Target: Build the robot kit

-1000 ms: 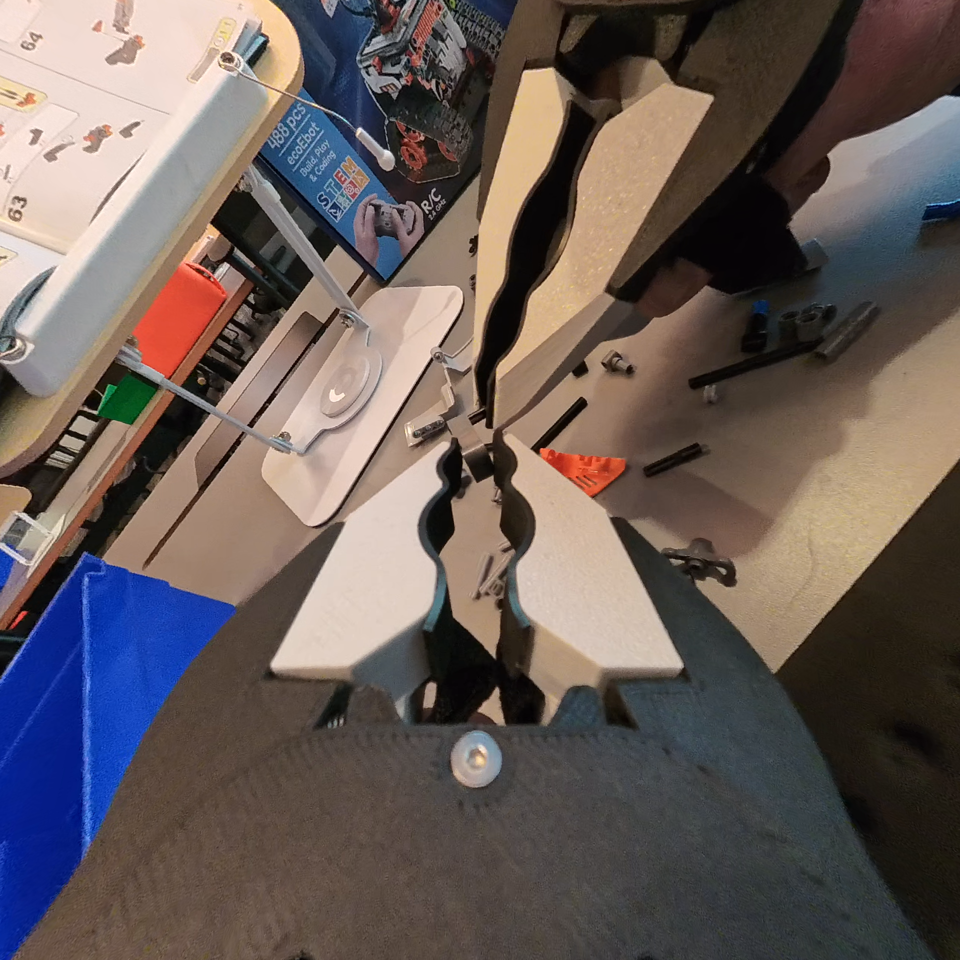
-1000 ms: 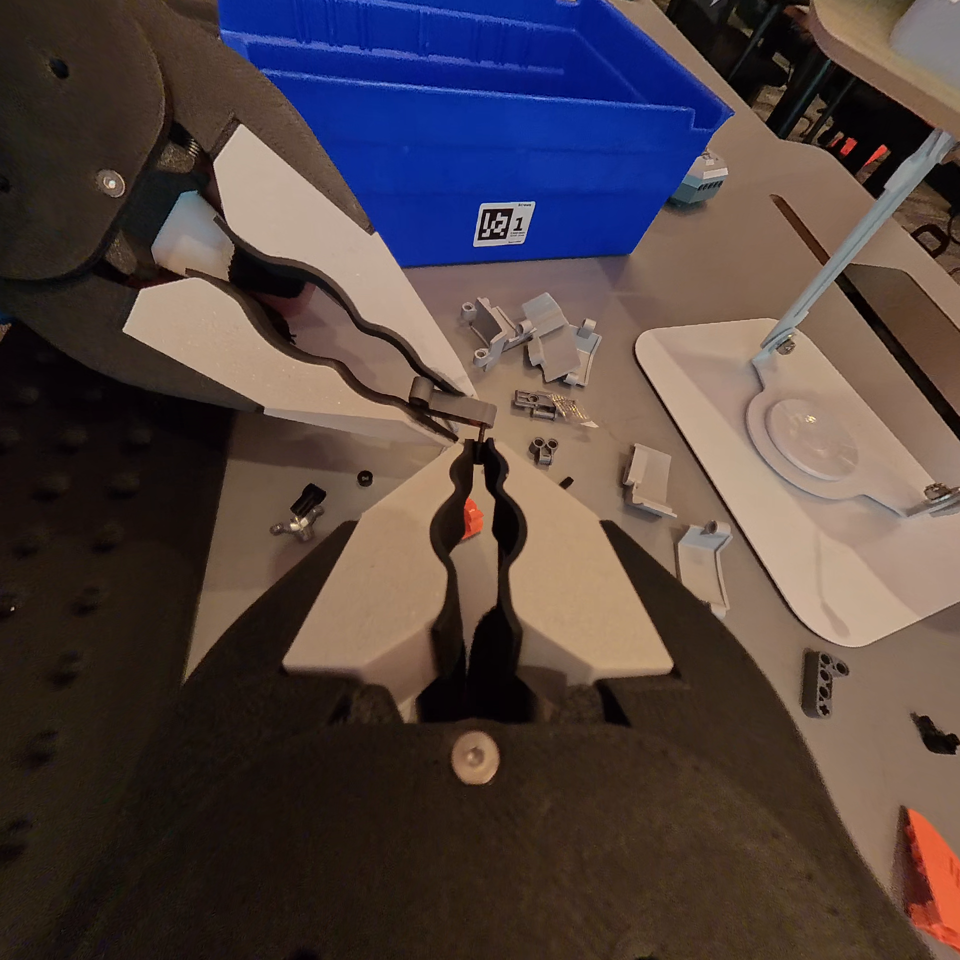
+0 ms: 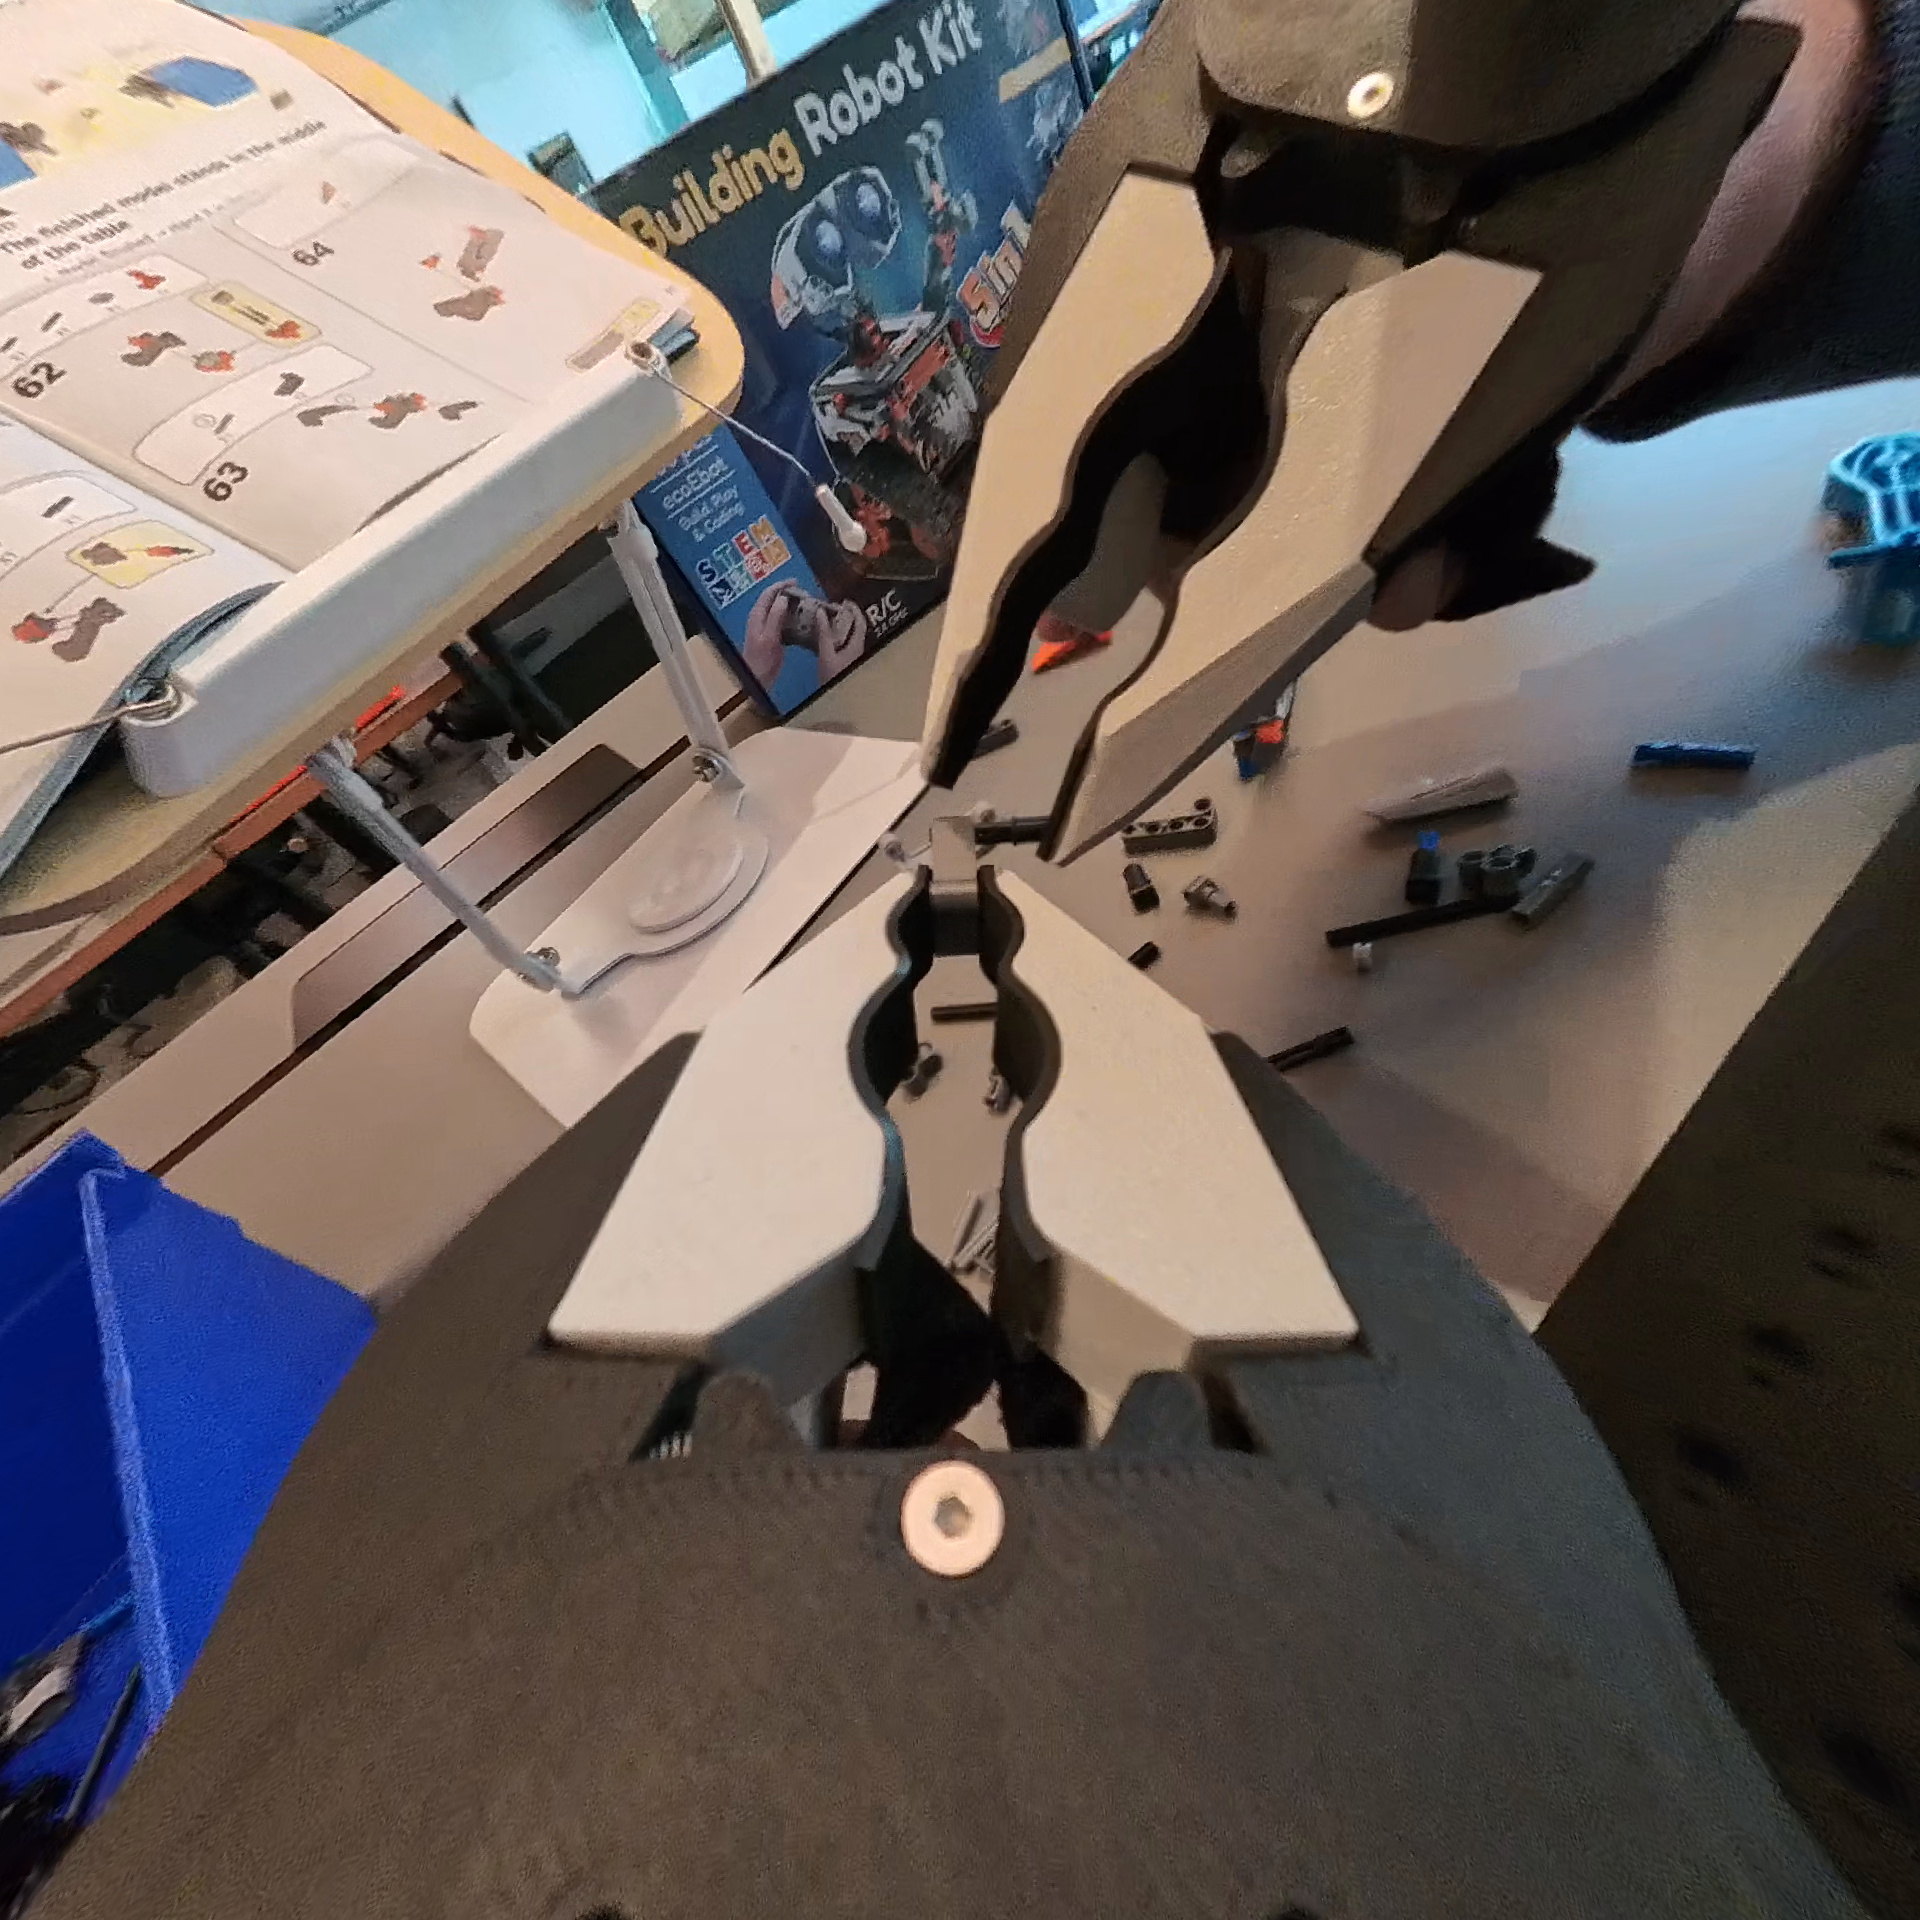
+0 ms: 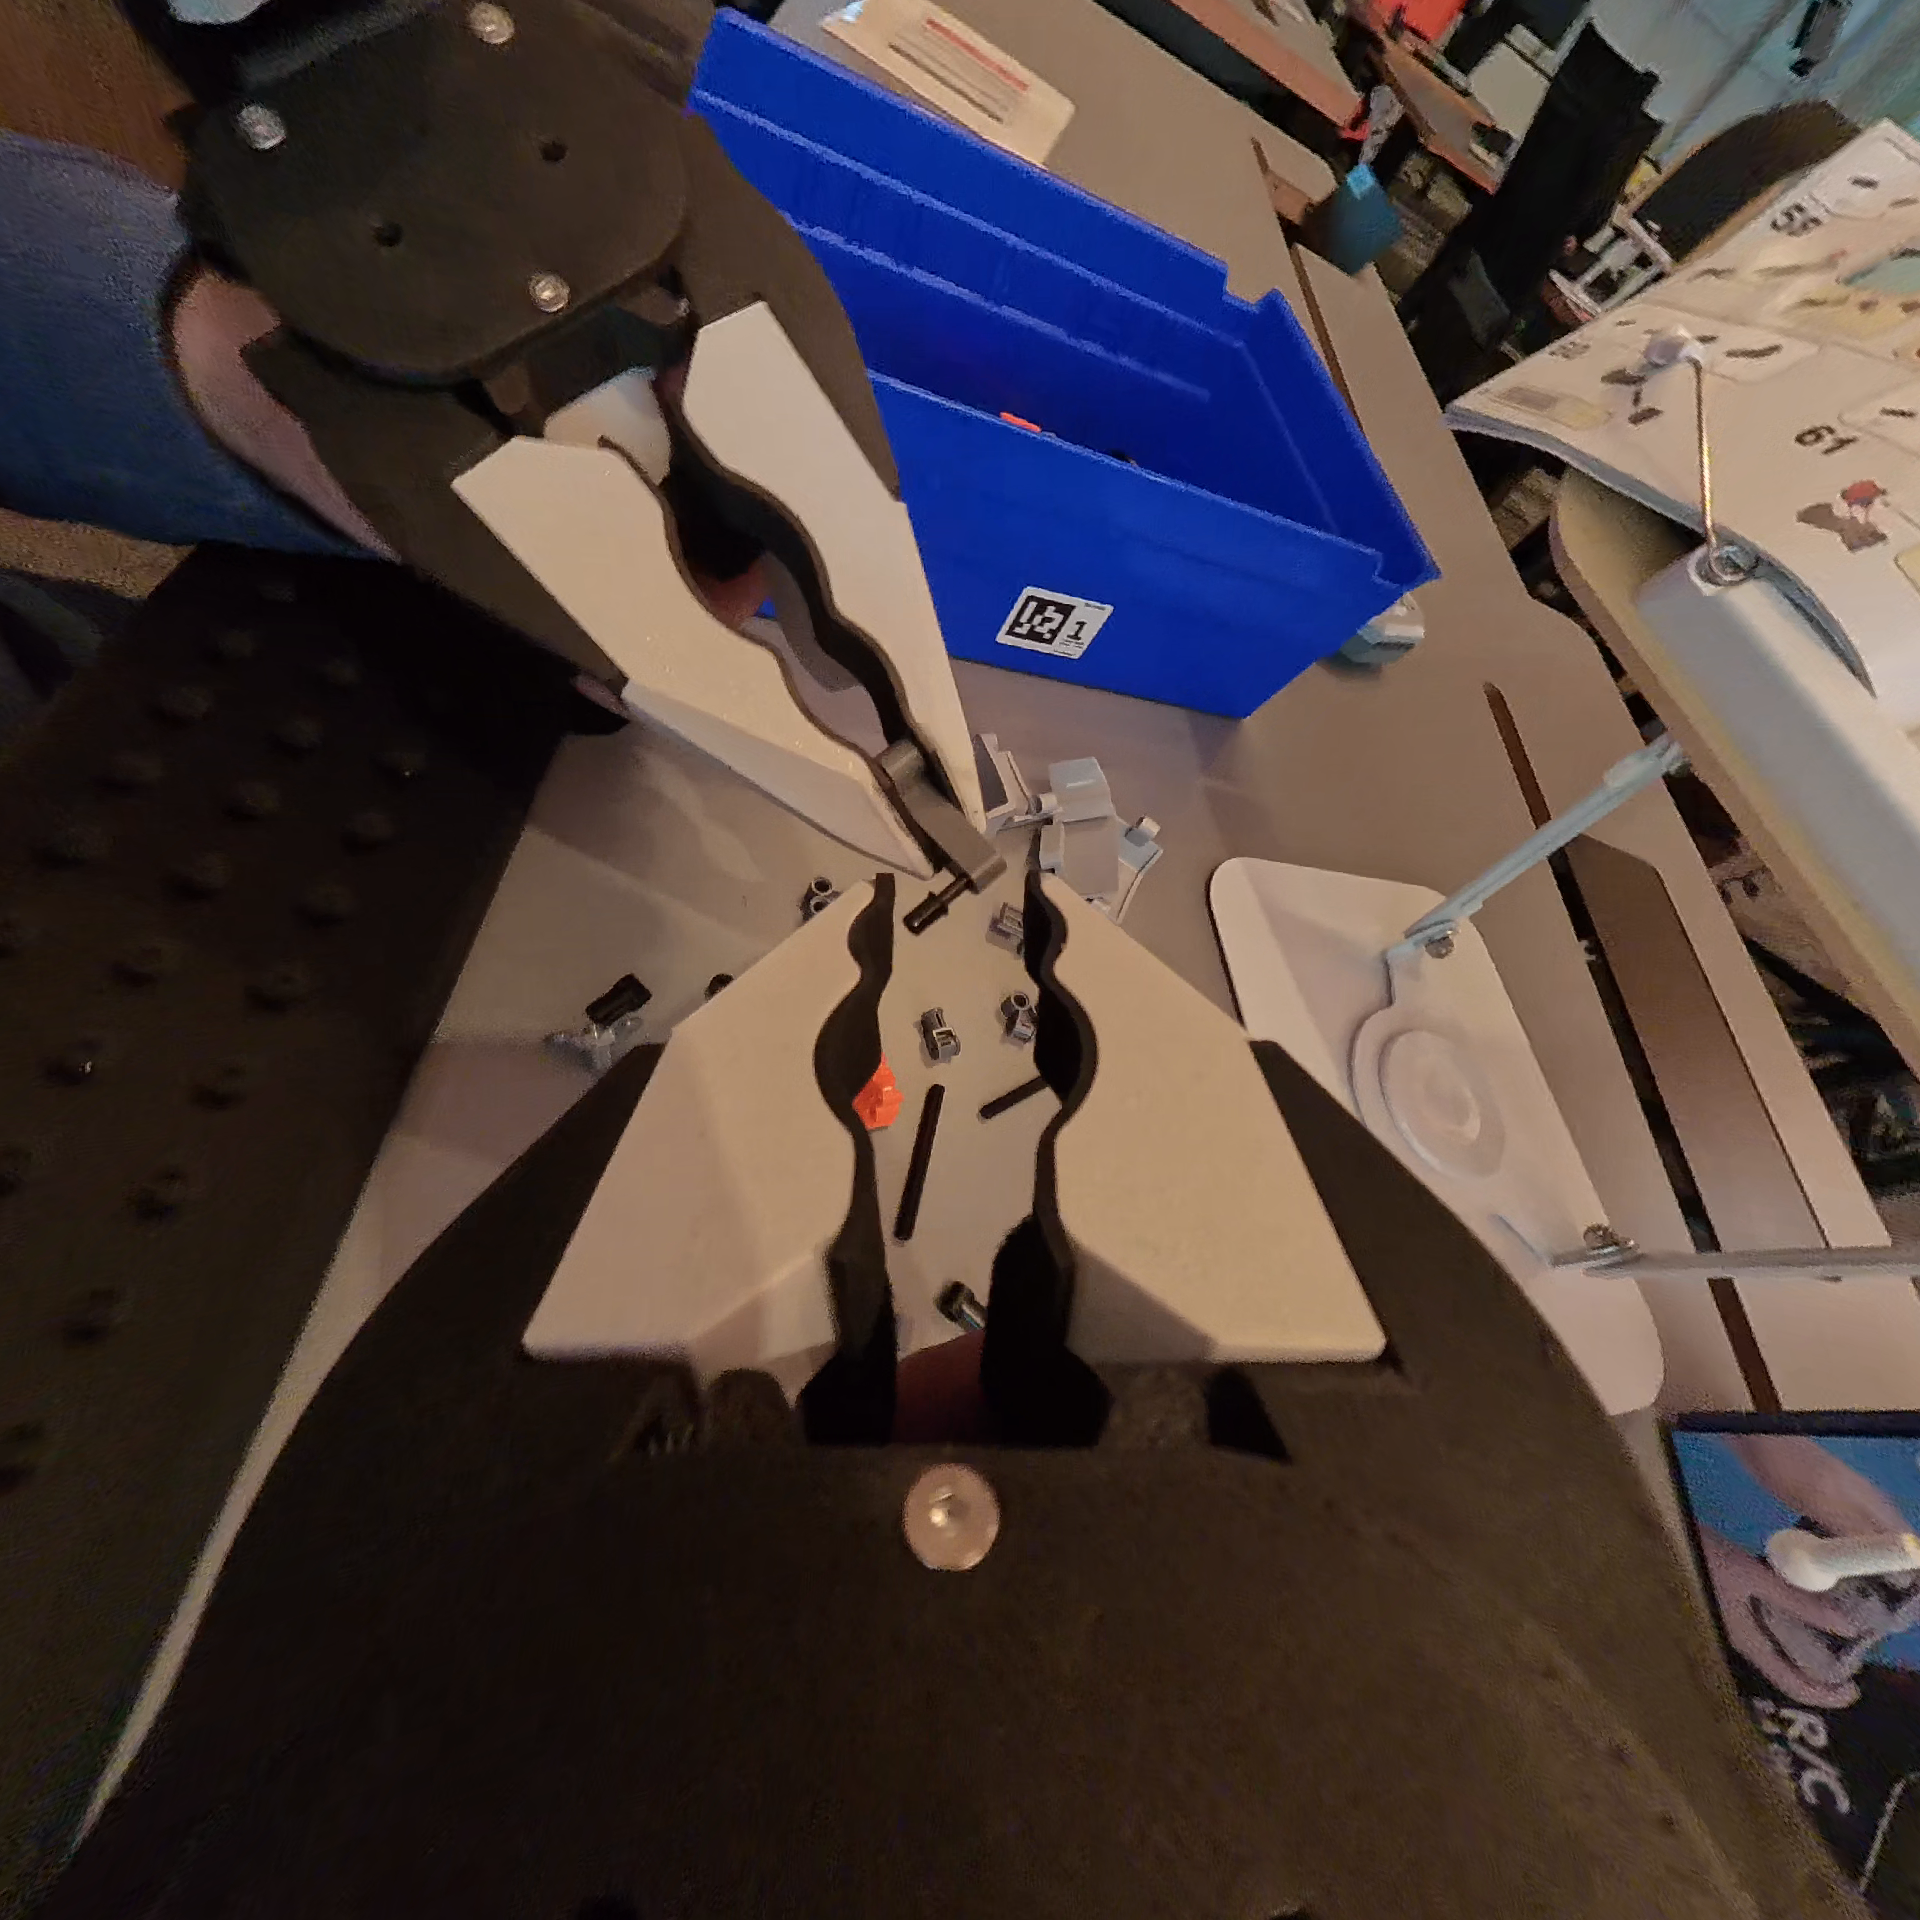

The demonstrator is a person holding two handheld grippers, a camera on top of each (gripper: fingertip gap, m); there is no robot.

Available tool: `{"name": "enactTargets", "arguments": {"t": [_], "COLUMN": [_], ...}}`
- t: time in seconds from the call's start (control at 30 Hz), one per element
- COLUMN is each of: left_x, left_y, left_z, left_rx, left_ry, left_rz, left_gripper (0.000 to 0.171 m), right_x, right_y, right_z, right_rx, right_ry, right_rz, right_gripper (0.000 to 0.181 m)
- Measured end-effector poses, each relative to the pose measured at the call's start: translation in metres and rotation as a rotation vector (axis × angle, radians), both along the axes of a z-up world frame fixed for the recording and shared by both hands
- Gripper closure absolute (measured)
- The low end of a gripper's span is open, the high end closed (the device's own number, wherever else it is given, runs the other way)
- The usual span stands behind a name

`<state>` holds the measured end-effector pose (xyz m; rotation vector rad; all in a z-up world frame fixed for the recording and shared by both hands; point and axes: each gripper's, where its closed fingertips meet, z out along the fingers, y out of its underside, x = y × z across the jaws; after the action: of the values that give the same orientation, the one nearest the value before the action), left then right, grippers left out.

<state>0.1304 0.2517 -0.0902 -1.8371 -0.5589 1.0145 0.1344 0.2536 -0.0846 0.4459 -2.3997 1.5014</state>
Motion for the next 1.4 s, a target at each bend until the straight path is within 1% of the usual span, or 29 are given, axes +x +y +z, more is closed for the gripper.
{"name": "enactTargets", "arguments": {"t": [0.1, 0.23, 0.37, 0.47, 0.67, 0.73, 0.83, 0.87, 1.2, 1.33, 1.4], "left_x": [0.003, 0.008, 0.014, 0.02, 0.026, 0.027, 0.031, 0.031, 0.034, 0.034, 0.034], "left_y": [0.004, 0.011, 0.018, 0.024, 0.029, 0.029, 0.031, 0.032, 0.035, 0.035, 0.036], "left_z": [0.003, 0.006, 0.011, 0.015, 0.018, 0.018, 0.015, 0.015, 0.011, 0.005, 0.004], "left_rx": [0.044, 0.09, 0.155, 0.18, 0.202, 0.198, 0.169, 0.165, 0.129, 0.071, 0.058], "left_ry": [-0.008, -0.019, -0.036, -0.035, -0.031, -0.028, -0.028, -0.022, -0.018, -0.012, -0.005], "left_rz": [-0.038, -0.096, -0.155, -0.207, -0.259, -0.266, -0.29, -0.287, -0.303, -0.288, -0.285], "left_gripper": [0.166, 0.166, 0.166, 0.166, 0.166, 0.165, 0.166, 0.165, 0.166, 0.166, 0.166], "right_x": [0.005, 0.014, 0.017, 0.023, 0.029, 0.03, 0.032, 0.034, 0.038, 0.036, 0.037], "right_y": [0.005, 0.011, 0.016, 0.02, 0.025, 0.025, 0.024, 0.025, 0.028, 0.029, 0.029], "right_z": [-0.003, -0.003, 0.004, 0.006, 0.009, 0.009, 0.007, 0.006, 0.002, -0.005, -0.006], "right_rx": [0.029, 0.029, -0.01, -0.024, -0.039, -0.044, -0.034, -0.023, 0.035, 0.08, 0.085], "right_ry": [0.015, -0.035, -0.066, -0.107, -0.086, -0.097, -0.102, -0.1, -0.062, -0.026, -0.042], "right_rz": [0.081, 0.175, 0.228, 0.268, 0.311, 0.317, 0.321, 0.337, 0.344, 0.332, 0.333], "right_gripper": [0.158, 0.155, 0.165, 0.164, 0.163, 0.163, 0.154, 0.16, 0.162, 0.163, 0.163]}}
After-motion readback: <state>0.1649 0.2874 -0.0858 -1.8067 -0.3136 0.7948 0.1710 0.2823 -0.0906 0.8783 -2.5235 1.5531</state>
